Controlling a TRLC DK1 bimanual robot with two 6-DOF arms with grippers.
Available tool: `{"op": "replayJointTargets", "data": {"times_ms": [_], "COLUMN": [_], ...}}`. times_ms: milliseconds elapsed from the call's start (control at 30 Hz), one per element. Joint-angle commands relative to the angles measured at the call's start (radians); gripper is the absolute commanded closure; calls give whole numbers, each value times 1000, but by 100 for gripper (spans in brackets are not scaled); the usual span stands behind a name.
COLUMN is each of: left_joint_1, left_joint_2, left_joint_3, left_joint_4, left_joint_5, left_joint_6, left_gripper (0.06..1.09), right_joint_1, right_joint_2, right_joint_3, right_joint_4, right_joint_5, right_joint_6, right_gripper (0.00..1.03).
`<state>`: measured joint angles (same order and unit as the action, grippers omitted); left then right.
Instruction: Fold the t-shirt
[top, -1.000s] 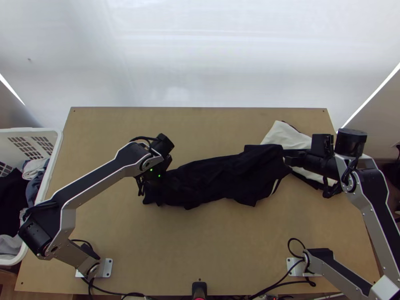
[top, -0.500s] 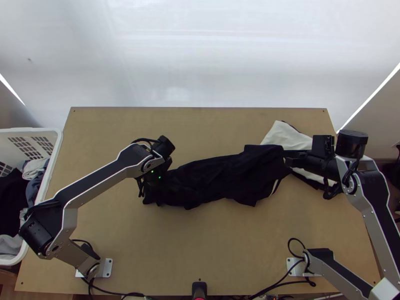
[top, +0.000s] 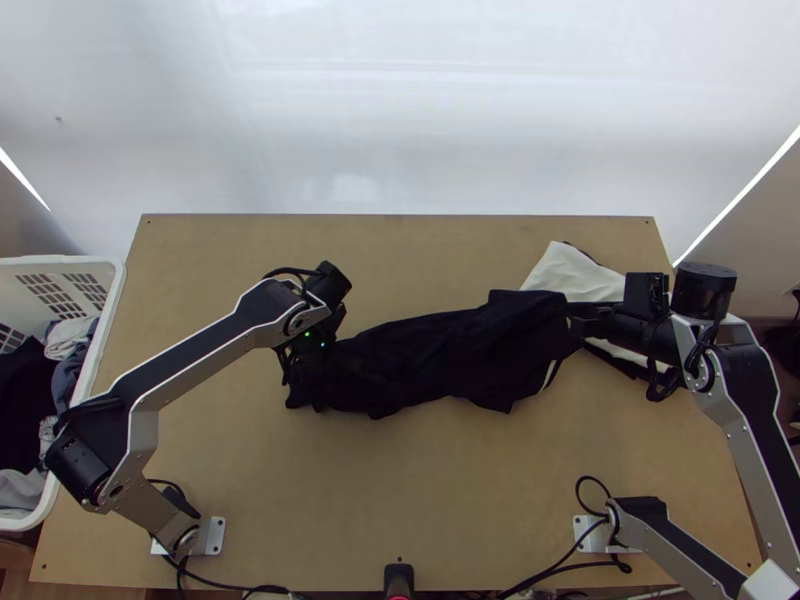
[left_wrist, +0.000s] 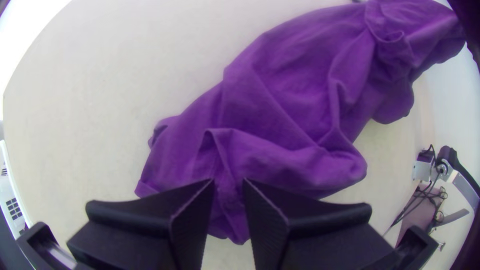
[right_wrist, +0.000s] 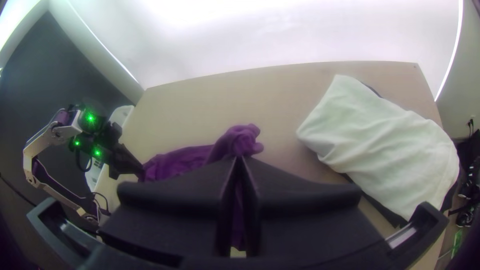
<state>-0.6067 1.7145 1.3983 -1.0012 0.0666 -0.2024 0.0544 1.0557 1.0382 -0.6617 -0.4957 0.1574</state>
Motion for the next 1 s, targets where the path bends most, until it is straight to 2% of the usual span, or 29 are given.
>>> {"op": "replayJointTargets", "data": {"times_ms": [0,433,467,500,533,800,967], "left_joint_1": [-7,-7,-7,-8,-8,27,180], "left_joint_2": [2,-7,-9,-12,-18,-70,-133], "left_joint_3": [-1,-42,-56,-70,-84,-125,33], "left_joint_4": [-19,-10,10,33,70,190,191], "left_joint_5": [-2,-19,-28,-28,-30,-28,-22], "left_joint_6": [3,15,15,17,17,1,-95], "left_gripper": [74,75,79,96,105,105,105], "right_joint_1": [-1,-1,-1,1,1,-7,-25], "right_joint_2": [-3,-3,-5,-6,-8,-16,12], "right_joint_3": [0,-4,-4,-4,-4,6,42], "right_joint_4": [-1,-1,-3,-4,-4,-19,-27], "right_joint_5": [2,2,2,2,2,3,17], "right_joint_6": [-2,-1,-1,-1,1,1,10], "right_gripper": [100,100,100,100,100,100,100]}}
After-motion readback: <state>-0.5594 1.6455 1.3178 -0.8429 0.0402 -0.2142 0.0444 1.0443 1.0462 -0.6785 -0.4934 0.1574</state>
